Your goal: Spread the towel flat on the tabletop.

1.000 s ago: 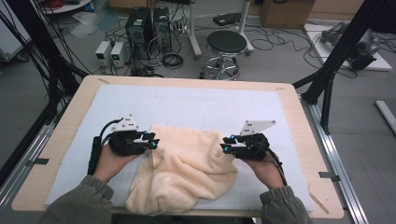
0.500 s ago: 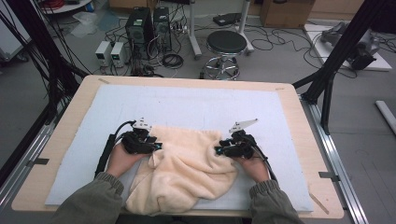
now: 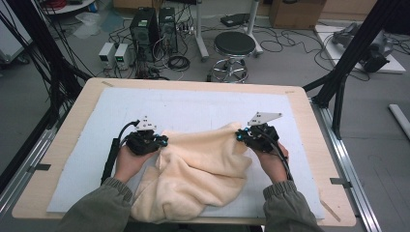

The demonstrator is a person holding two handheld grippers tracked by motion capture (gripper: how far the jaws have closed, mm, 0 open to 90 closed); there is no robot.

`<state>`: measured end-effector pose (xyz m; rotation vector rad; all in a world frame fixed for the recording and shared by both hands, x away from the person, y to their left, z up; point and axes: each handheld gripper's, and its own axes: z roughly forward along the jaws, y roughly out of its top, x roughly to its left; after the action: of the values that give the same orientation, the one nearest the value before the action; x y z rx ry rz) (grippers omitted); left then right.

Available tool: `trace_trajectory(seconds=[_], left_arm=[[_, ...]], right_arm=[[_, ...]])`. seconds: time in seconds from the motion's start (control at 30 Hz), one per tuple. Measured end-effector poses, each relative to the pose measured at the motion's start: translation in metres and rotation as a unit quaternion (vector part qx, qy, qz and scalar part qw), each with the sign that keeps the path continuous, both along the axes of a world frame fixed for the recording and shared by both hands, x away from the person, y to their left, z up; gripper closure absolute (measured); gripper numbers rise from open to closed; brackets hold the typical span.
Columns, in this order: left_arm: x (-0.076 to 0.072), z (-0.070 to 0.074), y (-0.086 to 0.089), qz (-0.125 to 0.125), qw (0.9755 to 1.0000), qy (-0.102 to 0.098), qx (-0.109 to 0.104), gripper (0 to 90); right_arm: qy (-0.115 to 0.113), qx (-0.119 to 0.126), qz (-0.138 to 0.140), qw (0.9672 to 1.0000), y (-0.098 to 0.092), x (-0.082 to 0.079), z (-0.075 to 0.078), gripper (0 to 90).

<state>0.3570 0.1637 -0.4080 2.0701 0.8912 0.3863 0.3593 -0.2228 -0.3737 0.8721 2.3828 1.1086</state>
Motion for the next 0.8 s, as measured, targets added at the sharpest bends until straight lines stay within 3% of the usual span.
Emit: trace_trajectory(seconds=[0.03, 0.1, 0.17, 0.2, 0.23, 0.3, 0.37, 0.47, 0.6, 0.7, 0.8], left_arm=[[0.0, 0.0, 0.002, -0.001, 1.0, 0.003, 0.004, 83.2], [0.0, -0.003, 0.008, -0.002, 0.9998, 0.018, 0.009, 83.3], [0.002, -0.008, 0.015, -0.024, 0.9982, 0.054, 0.003, 83.1], [0.003, -0.01, 0.017, -0.038, 0.9963, 0.077, 0.005, 82.5], [0.002, -0.011, 0.019, -0.045, 0.9956, 0.082, 0.008, 81.5], [0.001, -0.009, 0.025, -0.05, 0.996, 0.074, -0.007, 77.6], [0.001, -0.006, 0.029, -0.032, 0.9977, 0.056, -0.02, 73.4], [0.004, -0.006, 0.03, -0.004, 0.9992, 0.033, -0.021, 68.1], [0.008, -0.015, 0.024, 0.001, 0.9988, 0.047, 0.013, 64.5], [0.009, -0.02, 0.021, -0.006, 0.9972, 0.065, 0.036, 60.1], [0.011, -0.022, 0.021, -0.006, 0.9966, 0.076, 0.031, 61.8]], right_arm=[[-0.001, 0.001, -0.004, 1.0, 0.003, 0.002, -0.002, 82.7], [0.026, -0.003, 0.013, 0.9996, 0.011, 0.007, -0.013, 77.6], [0.073, -0.011, 0.038, 0.9965, 0.02, 0.011, -0.029, 70.3], [0.081, -0.017, 0.045, 0.9955, 0.023, 0.012, -0.035, 68.7], [0.086, -0.009, 0.047, 0.9952, 0.023, 0.013, -0.037, 66.4], [0.078, 0.013, 0.044, 0.9959, 0.018, 0.013, -0.034, 65.8], [0.062, 0.027, 0.035, 0.9971, 0.01, 0.013, -0.028, 64.7], [0.058, 0.025, 0.012, 0.9979, -0.005, 0.013, -0.025, 64.0], [0.075, 0.014, 0.018, 0.9969, -0.008, 0.016, -0.041, 58.5], [0.107, -0.009, 0.029, 0.9938, -0.002, 0.018, -0.058, 54.7], [0.102, -0.007, 0.028, 0.9943, 0.001, 0.018, -0.061, 62.1]])
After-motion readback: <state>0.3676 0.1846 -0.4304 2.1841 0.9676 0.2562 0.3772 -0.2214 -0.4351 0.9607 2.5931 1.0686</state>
